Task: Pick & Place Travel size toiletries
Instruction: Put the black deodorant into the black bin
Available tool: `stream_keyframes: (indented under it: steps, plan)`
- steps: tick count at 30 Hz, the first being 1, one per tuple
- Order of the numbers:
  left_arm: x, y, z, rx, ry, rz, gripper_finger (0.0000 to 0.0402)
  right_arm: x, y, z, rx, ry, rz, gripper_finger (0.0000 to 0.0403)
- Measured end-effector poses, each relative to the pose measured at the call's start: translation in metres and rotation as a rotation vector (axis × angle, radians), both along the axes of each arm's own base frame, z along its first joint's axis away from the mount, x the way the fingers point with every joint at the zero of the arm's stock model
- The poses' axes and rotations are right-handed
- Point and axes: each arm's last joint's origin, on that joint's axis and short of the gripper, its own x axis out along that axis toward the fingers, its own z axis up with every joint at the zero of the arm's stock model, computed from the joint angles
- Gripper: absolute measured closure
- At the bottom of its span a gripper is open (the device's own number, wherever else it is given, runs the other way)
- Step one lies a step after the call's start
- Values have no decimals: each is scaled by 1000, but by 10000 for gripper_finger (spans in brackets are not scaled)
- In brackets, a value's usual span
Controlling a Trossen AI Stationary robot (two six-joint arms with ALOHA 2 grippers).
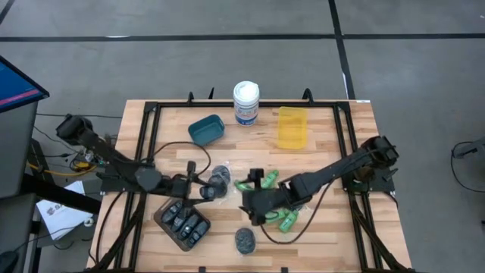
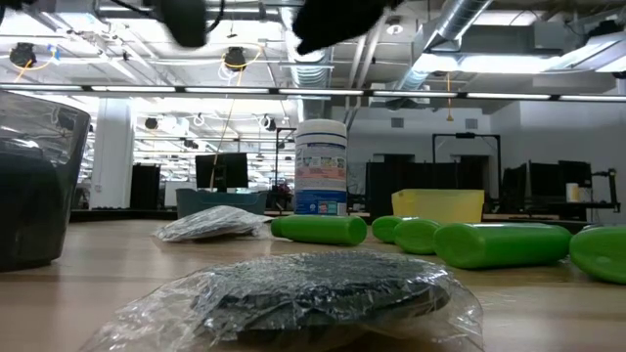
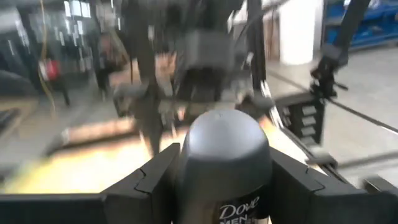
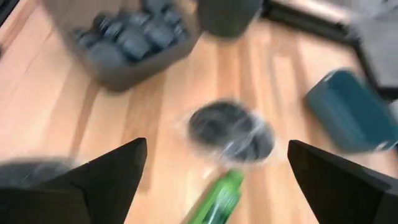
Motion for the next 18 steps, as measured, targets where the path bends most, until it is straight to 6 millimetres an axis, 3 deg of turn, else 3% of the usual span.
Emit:
stream_keyframes:
  steps: [5,12,18]
  plan:
    - [-23,-6,-9,-186,184,16,224,-13,12,-7,19,79,-12,32]
    - [-44,-19,-24,-472,418,-21,225,-16,18,-8,31,88,-14,44]
    - [-55,-28,-42,-519,620,-26,227,-15,15,-8,37,86,-27,53]
